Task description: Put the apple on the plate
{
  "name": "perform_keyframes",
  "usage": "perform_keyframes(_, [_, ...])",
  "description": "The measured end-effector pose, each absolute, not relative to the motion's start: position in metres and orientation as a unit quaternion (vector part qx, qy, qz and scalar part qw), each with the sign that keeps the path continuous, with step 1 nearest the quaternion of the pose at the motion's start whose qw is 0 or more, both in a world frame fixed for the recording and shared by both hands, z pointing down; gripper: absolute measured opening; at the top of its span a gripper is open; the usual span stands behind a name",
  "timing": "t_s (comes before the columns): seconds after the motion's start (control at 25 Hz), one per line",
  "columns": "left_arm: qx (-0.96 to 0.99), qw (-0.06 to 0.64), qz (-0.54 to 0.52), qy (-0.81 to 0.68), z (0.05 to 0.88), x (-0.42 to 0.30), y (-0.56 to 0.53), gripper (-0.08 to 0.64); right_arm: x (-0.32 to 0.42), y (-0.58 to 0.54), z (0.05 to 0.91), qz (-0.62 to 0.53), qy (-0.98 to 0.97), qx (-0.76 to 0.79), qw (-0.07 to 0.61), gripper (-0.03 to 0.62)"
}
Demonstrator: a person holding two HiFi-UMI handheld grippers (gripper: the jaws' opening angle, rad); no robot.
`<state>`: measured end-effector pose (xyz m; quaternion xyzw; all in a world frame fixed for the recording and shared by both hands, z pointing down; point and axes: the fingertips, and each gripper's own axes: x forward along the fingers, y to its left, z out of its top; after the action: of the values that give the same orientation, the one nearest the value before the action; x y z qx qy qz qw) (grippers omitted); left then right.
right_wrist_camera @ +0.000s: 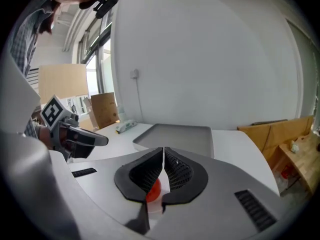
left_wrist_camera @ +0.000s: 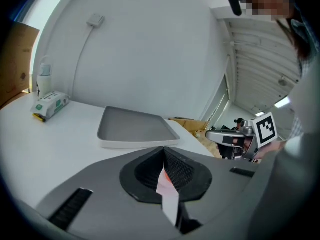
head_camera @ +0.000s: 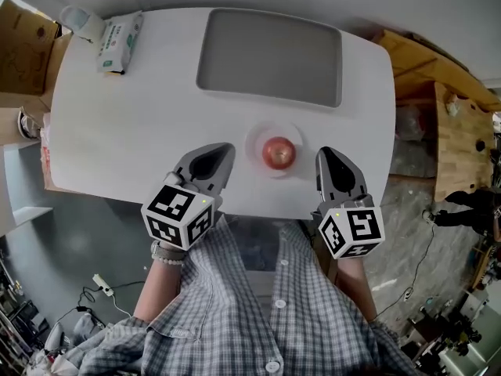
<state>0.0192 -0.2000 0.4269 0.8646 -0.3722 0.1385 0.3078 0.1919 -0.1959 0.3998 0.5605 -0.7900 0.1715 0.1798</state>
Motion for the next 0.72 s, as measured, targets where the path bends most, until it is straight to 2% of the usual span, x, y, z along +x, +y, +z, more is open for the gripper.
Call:
perform_keyframes(0.24, [0.841,0.369,0.151,-0.367,0.457,0.023,-0.198,0.009,0.194,-0.207,0.433,0.165,-0.796,0.533,0.236,0.026])
perform_keyframes(0.72, [0.806,0.408,0.211,-0.372,0.506,0.038,-0.188,0.011,0.193,-0.204,0.492,0.247,-0.804,0.461,0.283,0.028])
